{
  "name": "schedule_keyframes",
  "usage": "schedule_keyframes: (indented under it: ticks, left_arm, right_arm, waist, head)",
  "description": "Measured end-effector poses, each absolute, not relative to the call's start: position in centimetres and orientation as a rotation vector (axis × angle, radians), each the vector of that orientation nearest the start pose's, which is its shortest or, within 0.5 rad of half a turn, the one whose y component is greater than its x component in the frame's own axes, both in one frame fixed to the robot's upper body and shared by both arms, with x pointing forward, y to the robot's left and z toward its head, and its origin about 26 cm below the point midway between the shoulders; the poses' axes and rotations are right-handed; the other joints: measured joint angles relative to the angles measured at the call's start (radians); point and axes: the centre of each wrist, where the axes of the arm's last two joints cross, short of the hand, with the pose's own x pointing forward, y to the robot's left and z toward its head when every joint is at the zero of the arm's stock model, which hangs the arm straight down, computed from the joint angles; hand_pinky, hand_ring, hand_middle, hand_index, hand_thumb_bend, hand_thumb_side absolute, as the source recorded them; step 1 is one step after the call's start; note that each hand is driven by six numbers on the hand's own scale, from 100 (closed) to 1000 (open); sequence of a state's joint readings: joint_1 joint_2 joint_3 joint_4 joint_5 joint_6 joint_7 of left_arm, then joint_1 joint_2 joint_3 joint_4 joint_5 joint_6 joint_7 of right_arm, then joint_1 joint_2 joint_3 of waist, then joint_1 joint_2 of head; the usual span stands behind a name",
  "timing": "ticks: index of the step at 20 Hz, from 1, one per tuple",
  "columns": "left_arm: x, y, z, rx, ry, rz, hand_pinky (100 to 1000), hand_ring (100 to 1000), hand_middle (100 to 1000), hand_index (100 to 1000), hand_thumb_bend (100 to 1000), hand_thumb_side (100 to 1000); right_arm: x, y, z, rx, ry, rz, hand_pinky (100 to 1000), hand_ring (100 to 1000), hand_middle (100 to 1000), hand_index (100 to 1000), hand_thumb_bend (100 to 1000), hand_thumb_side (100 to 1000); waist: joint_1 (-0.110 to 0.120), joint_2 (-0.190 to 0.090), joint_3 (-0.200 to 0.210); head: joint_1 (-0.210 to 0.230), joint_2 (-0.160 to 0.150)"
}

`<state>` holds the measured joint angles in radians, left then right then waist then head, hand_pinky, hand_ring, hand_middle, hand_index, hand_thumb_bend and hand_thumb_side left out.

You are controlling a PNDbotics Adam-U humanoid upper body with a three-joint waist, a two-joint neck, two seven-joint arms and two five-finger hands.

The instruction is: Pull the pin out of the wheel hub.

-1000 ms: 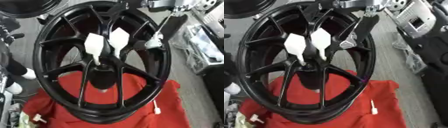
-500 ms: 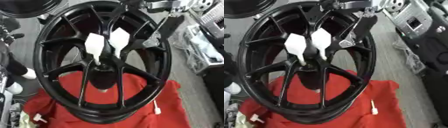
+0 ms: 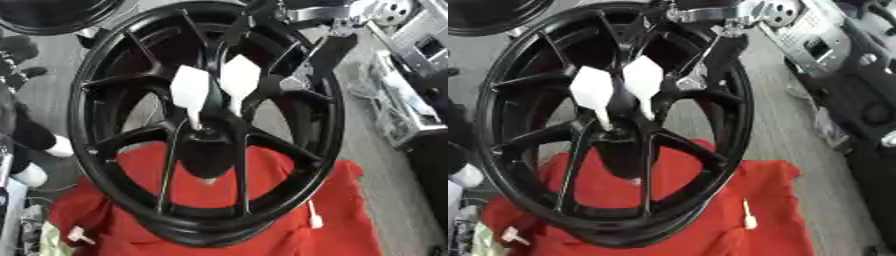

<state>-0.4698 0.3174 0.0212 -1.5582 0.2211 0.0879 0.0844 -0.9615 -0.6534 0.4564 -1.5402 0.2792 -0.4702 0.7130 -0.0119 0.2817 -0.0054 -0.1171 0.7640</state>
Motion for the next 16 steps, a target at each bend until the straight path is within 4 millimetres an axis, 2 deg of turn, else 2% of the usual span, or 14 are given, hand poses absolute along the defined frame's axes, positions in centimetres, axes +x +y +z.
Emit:
schedule_keyframes:
  ticks: [16]
  left_arm:
    - [37.8, 27.5, 15.7, 0.038, -1.932, -0.091, 721, 815, 660, 709, 150, 841]
  right_arm:
    - [40.5, -19.6, 28.5, 0.396, 2.070, -2.600, 946, 836, 759, 906, 295, 448]
  waist:
    - [-0.004, 0.011, 0.017]
  head:
    - [-0.007, 0.000]
